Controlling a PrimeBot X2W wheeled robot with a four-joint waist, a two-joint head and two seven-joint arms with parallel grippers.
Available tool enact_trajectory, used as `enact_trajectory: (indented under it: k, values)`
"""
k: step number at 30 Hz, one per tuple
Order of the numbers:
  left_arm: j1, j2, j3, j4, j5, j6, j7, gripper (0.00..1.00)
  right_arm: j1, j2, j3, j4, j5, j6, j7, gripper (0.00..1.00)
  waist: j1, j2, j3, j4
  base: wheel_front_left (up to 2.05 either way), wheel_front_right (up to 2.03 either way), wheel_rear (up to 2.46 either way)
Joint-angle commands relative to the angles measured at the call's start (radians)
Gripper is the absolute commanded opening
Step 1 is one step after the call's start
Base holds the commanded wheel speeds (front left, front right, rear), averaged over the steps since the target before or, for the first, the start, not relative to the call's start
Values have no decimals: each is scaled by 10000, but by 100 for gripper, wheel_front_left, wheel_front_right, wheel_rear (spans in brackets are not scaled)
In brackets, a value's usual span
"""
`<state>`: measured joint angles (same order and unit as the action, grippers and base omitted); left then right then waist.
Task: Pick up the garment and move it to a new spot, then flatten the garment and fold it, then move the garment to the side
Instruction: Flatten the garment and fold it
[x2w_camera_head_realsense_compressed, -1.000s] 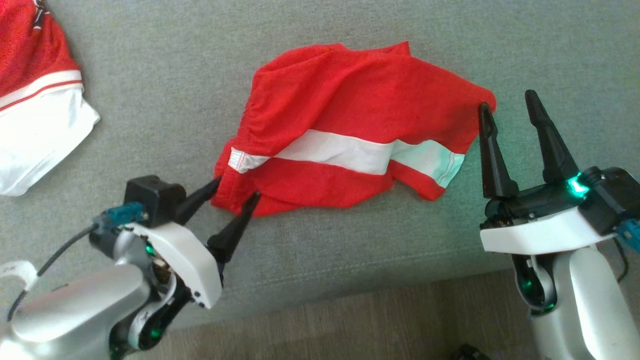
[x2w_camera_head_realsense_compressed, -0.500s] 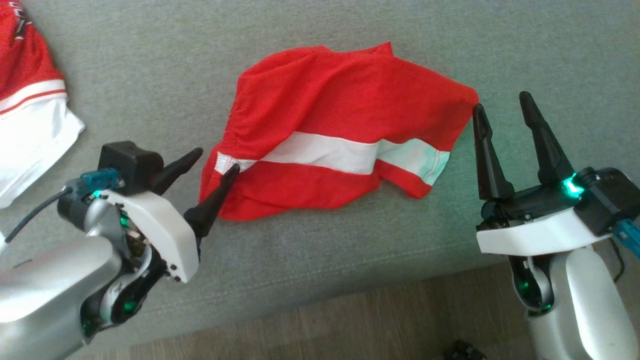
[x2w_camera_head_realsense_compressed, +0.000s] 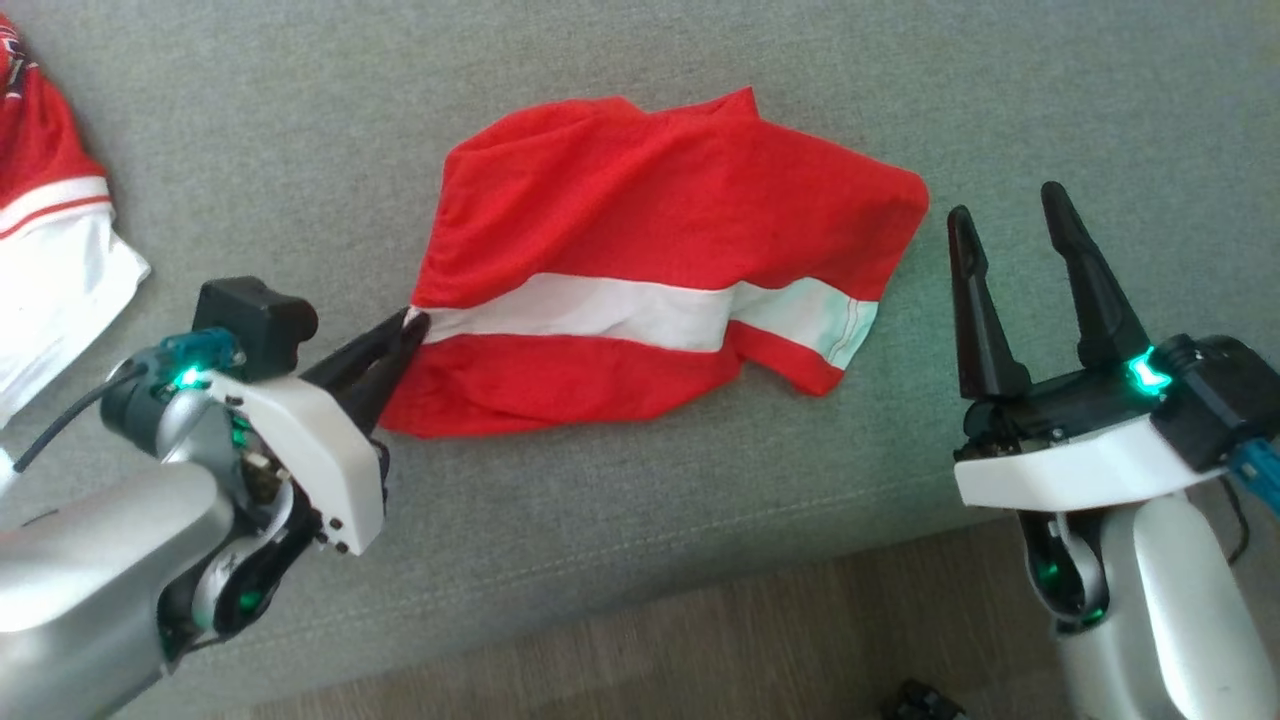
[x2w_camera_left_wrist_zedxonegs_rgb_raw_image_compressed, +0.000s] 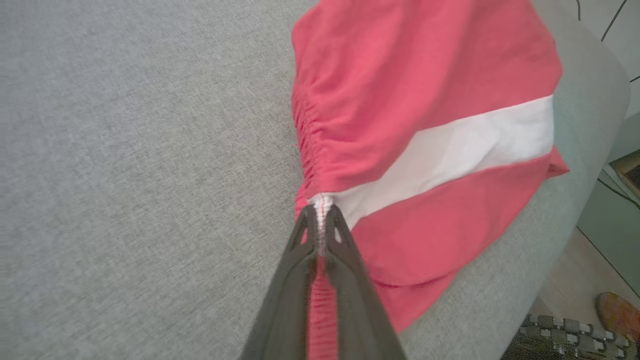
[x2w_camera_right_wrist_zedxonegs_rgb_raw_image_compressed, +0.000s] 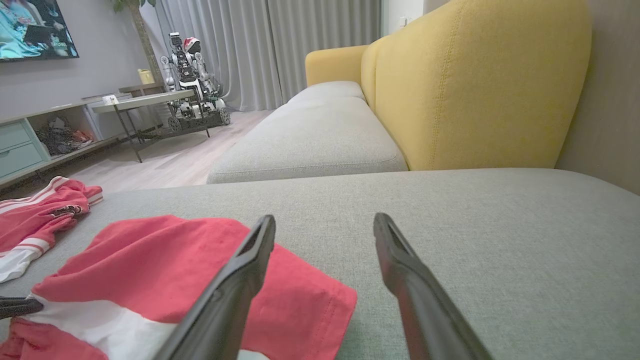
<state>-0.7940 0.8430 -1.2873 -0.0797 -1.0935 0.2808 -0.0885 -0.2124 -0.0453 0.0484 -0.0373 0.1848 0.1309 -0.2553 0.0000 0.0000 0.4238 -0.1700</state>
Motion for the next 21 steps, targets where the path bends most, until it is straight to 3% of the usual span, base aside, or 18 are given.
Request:
enact_trajectory:
  k: [1,6,10,16,18,20,21]
  values:
    - [-212,278,401,-83,-20,13,-66,0,174,-49,288,-228,63,-2,-65,100,0,0,-47,21,0,0,0]
    - [-120,288,590,-38,-58,178,-432,0,446,-49,787,1016,247,-2,-65,100,0,0,-178,109,0,0,0]
    - [-18,297,697,-47,-109,280,-667,0,366,-49,1185,2493,854,-2,-65,100,0,0,-291,238,0,0,0]
    - [23,281,702,-35,-122,239,-747,0,-131,-49,1540,3759,1782,-2,-65,100,0,0,-320,422,0,0,0]
    - [17,282,716,16,-129,188,-785,0,-306,-49,1689,4024,2156,-2,-65,87,0,0,-307,454,0,0,0]
    - [15,267,716,28,-124,190,-796,0,-484,-49,1781,4245,2336,-2,-65,82,0,0,-295,488,0,0,0]
    - [14,256,712,28,-117,197,-793,0,-564,-49,1818,4323,2433,-2,-65,66,0,0,-294,508,0,0,0]
